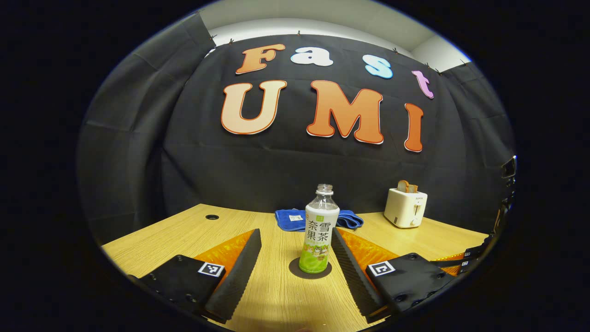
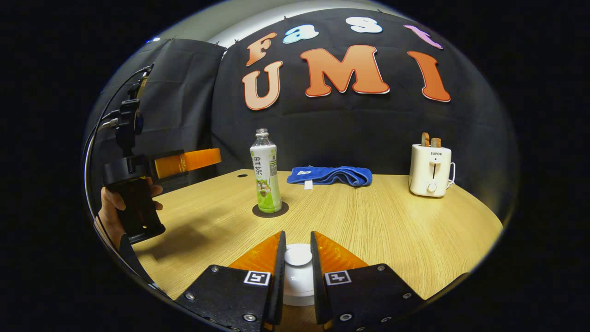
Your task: Open the teacup lid with one hand, grasp the water bottle and pour water into the teacup with the other hand; after pouring, place the water bottle on the coaster and then close the teacup lid.
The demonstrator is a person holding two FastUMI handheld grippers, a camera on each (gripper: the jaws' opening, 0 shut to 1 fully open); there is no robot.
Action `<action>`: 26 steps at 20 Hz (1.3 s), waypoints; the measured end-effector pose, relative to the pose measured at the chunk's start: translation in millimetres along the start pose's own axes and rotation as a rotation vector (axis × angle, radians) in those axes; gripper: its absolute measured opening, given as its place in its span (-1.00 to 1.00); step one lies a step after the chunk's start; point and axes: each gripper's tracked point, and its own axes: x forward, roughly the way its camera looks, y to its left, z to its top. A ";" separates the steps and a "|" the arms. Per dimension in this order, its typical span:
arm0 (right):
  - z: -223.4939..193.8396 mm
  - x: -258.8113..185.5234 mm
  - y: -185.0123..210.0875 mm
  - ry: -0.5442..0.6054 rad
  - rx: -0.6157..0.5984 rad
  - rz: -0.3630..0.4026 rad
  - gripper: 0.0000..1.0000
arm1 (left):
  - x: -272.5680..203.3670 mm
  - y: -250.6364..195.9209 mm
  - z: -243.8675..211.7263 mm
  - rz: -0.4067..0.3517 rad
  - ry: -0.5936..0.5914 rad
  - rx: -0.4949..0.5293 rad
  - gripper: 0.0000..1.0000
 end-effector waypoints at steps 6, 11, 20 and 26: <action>22.6 -8.7 -4.1 -0.068 0.009 -0.024 -0.27 | -11.4 5.6 15.8 0.034 -0.047 0.035 0.94; 67.6 -26.1 -18.5 -0.179 0.042 -0.069 -0.06 | -20.6 12.9 33.0 0.039 -0.093 0.030 0.94; 134.4 -57.9 -56.8 -0.310 -0.010 -0.247 0.39 | -59.9 18.3 64.6 0.056 -0.138 0.009 0.92; 168.4 -77.8 -42.0 -0.422 -0.069 -0.251 0.53 | -86.2 21.5 76.7 0.083 -0.181 0.105 0.94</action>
